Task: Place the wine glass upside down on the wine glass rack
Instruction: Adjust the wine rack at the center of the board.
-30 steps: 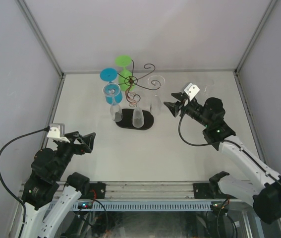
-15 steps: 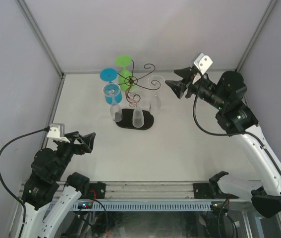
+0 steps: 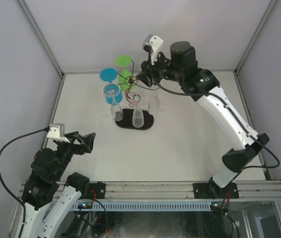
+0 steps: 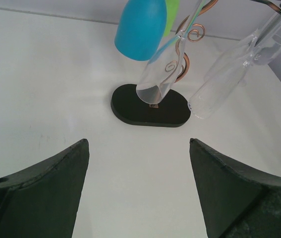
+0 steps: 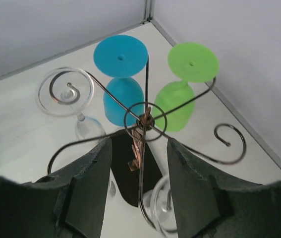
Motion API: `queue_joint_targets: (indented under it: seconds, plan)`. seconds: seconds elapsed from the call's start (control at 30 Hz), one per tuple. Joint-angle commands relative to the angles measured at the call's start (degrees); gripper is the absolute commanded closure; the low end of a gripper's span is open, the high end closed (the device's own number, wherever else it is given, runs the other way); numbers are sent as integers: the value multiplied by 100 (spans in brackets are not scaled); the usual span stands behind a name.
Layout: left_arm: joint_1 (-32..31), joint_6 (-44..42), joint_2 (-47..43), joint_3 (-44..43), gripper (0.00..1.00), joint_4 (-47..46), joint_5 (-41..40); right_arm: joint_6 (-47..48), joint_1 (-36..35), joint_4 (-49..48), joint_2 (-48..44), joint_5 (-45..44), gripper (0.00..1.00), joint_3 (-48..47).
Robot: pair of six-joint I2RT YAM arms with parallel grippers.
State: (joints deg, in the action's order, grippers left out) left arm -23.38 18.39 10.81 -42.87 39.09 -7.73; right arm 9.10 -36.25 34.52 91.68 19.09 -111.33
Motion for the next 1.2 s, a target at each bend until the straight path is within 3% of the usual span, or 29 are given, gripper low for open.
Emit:
queue_joint_targets:
  seconds: [0.0,0.23,0.33,0.43,0.57,1.17]
  plan:
    - [35,-74,-33,104,14,-215,49,37,-142,712,626,-69,51,-1164]
    - [39,-81,-35,111,14,-218,72,402,-82,1602,1724,320,42,-2710]
    - [39,-81,-35,112,14,-222,70,625,-157,1670,1836,485,36,-2778]
    - [35,-81,-18,113,14,-220,86,906,-243,1749,1871,478,24,-2790]
    - [35,-81,-17,112,14,-226,90,1121,-268,1691,1938,498,17,-2817]
    - [37,-83,28,112,14,-218,79,1354,-251,1764,2938,358,16,-3554]
